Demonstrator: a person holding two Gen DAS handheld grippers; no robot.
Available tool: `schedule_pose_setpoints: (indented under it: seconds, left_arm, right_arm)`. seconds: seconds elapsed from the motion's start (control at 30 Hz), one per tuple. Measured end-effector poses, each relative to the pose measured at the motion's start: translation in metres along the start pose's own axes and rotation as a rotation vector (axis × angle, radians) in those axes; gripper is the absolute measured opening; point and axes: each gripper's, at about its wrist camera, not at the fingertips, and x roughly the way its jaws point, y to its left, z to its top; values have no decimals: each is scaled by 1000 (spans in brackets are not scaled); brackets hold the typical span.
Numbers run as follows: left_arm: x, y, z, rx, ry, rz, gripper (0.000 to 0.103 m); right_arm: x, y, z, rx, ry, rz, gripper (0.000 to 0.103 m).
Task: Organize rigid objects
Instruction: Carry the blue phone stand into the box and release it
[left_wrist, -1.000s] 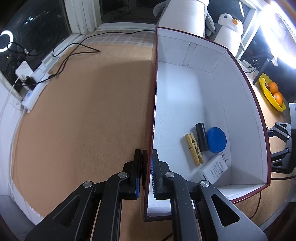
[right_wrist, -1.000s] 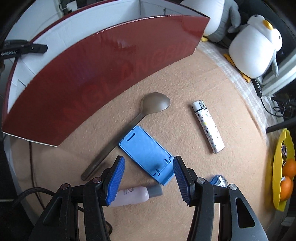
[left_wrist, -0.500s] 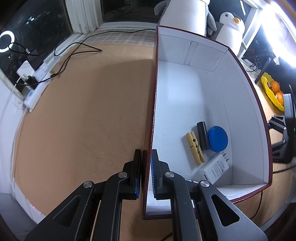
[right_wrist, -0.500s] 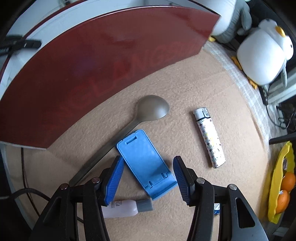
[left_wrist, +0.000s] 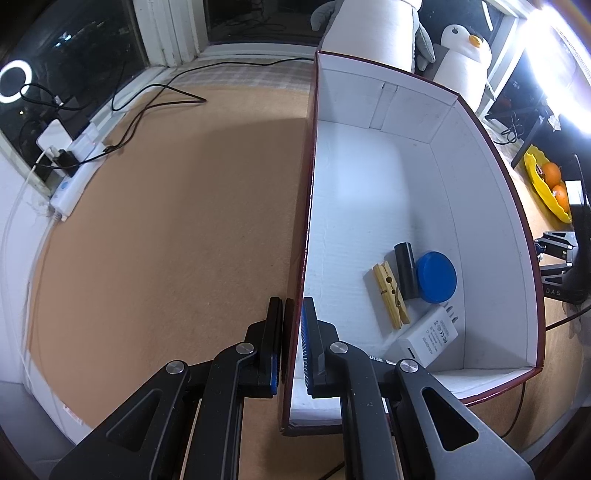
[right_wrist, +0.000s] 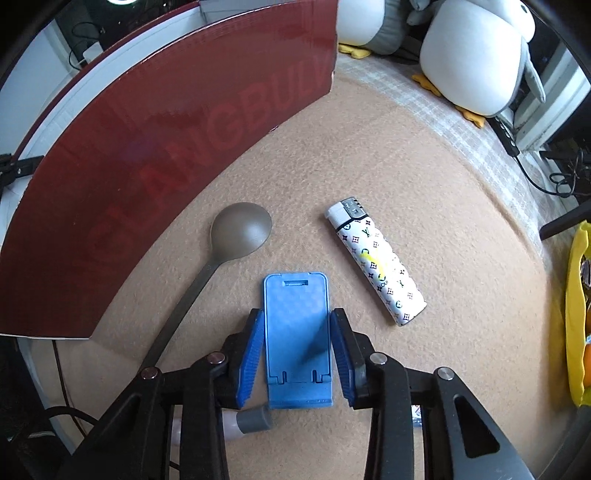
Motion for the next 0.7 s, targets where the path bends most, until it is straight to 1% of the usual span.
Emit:
schedule_pose_setpoints:
  seconds: [0.23, 0.4, 0.53, 0.7]
  left_arm:
    - [0, 0, 0, -1, 0, -2, 8]
    - [0, 0, 0, 0, 0, -2, 8]
    - [1, 1, 1, -1, -2, -7, 8]
    - [1, 1, 1, -1, -6, -14, 8]
  right_arm:
    - [-9, -2, -10, 78, -47, -5, 33]
    - [-26, 2, -18, 123, -100, 2, 33]
    - [-47, 8, -12, 128, -143, -1, 33]
    - [-61, 11, -2, 152, -187, -4, 33]
